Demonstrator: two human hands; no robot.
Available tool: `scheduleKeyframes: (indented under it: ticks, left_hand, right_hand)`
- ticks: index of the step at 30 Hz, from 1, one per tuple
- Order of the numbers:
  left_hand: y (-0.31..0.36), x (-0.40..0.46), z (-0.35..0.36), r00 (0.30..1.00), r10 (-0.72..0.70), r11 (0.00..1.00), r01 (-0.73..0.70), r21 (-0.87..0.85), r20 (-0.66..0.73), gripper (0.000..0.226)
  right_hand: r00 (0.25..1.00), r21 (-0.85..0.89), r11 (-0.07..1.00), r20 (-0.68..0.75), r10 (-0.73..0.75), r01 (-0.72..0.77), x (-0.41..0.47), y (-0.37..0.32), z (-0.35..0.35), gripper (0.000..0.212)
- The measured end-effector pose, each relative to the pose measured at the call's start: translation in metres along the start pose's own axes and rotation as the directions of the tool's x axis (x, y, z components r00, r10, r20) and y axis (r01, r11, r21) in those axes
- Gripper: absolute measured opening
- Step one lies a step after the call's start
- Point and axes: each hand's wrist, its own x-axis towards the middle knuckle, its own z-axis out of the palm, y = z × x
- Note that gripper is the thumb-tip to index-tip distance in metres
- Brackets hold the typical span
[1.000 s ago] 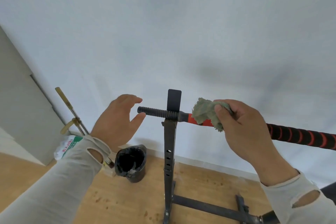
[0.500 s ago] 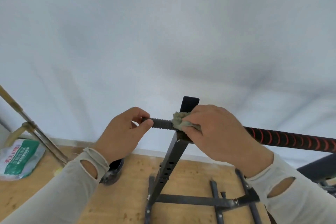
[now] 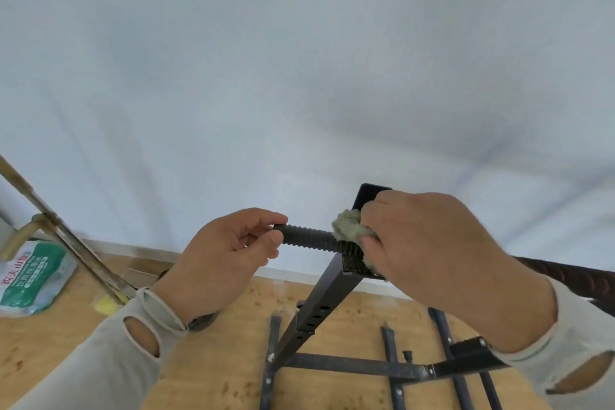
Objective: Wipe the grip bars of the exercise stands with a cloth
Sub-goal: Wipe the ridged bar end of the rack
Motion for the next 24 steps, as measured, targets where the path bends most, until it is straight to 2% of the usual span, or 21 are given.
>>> scheduleKeyframes:
  ticks: [2,5,8,11,14,17,18,20,21,24]
  left_hand:
    - [-0.001,0.000,0.000,1.000,0.003,1.000,-0.003,0.009,0.001,0.020]
    - [-0.003,-0.001,-0.001,1.000,0.006,1.000,-0.006,0.003,0.001,0.020]
    - [-0.003,0.000,-0.001,1.000,0.014,1.000,-0.014,0.013,0.006,0.020]
    - [-0.003,0.000,-0.001,1.000,0.009,1.000,-0.009,-0.005,0.006,0.021]
    - [0.000,-0.001,-0.001,1.000,-0.002,0.999,0.002,-0.049,-0.001,0.019]
    - [0.001,0.000,-0.002,1.000,-0.024,0.997,0.023,-0.079,-0.001,0.014]
    - [0.001,0.000,-0.002,1.000,-0.025,0.997,0.025,-0.072,0.001,0.012]
    - [0.002,0.001,-0.003,1.000,-0.030,0.997,0.030,-0.068,0.004,0.010]
    - [0.003,0.001,-0.003,0.999,-0.033,0.997,0.033,-0.070,0.006,0.009]
    - [0.004,0.000,-0.004,1.000,-0.026,0.999,0.026,-0.041,0.015,0.006]
  right_hand:
    - [0.999,0.014,0.999,-0.028,0.038,-0.038,0.006,-0.015,-0.001,0.049]
    - [0.998,0.144,0.987,-0.002,0.070,-0.069,0.008,-0.020,0.000,0.040]
    - [0.980,0.407,0.900,0.178,0.087,-0.153,0.004,-0.003,-0.011,0.055]
    - [0.972,0.480,0.861,0.228,0.059,-0.165,0.002,0.011,-0.007,0.022]
    - [0.955,0.364,0.920,0.293,0.033,-0.143,0.003,0.009,-0.003,0.031]
    - [0.954,0.260,0.960,0.298,0.021,-0.103,0.010,-0.003,-0.007,0.018]
    - [0.955,0.241,0.965,0.295,0.033,-0.108,0.013,-0.009,-0.010,0.025]
    - [0.971,0.220,0.973,0.238,0.009,-0.063,0.022,-0.023,-0.016,0.037]
    - [0.982,0.222,0.975,0.185,-0.023,-0.019,0.029,-0.032,-0.018,0.036]
    - [0.991,0.268,0.958,0.049,-0.123,0.105,0.050,-0.065,-0.008,0.015]
